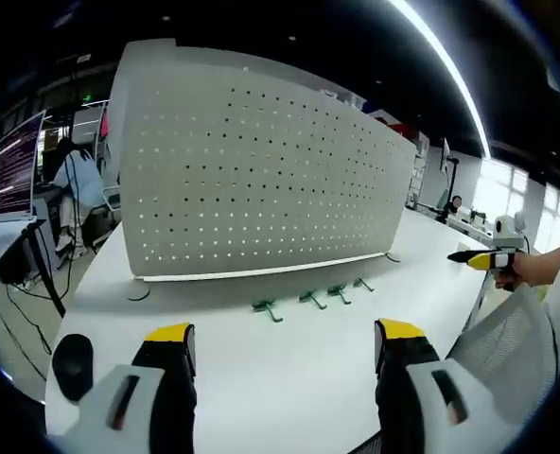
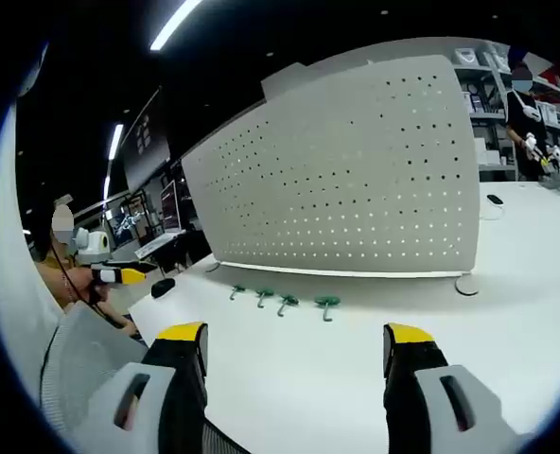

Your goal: Insert the hook assembly into the mounting plate slot until the hook locks in place.

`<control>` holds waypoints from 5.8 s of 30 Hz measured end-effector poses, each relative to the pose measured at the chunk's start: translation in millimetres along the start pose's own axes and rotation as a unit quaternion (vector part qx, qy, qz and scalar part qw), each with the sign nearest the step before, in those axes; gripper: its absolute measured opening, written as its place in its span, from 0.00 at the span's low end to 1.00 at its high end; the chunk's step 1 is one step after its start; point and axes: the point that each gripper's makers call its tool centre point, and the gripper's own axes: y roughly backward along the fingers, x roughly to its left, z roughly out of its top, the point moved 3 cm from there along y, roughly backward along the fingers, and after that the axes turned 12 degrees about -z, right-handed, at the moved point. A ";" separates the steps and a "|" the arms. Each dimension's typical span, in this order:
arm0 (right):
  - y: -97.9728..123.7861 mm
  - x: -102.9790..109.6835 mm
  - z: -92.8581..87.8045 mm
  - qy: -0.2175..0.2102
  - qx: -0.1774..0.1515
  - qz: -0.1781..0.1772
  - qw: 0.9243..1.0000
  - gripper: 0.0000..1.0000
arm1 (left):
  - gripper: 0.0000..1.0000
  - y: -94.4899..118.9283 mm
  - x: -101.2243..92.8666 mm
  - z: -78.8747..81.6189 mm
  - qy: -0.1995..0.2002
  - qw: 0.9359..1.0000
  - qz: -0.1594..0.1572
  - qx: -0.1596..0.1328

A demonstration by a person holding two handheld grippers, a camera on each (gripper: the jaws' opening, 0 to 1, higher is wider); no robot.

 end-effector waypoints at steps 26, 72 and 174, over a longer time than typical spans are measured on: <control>-1.1 3.6 2.3 -0.001 0.000 0.009 1.000 0.70 | 0.78 -7.0 -1.3 0.3 -0.001 1.000 -0.015 0.008; 2.3 2.5 1.8 0.002 0.002 0.004 1.000 0.73 | 0.75 -25.7 10.9 5.2 -0.039 0.997 -0.042 0.046; 16.6 4.5 -11.3 0.011 0.024 -0.003 1.000 0.72 | 0.72 -171.9 70.0 -39.1 -0.288 0.832 -0.258 0.399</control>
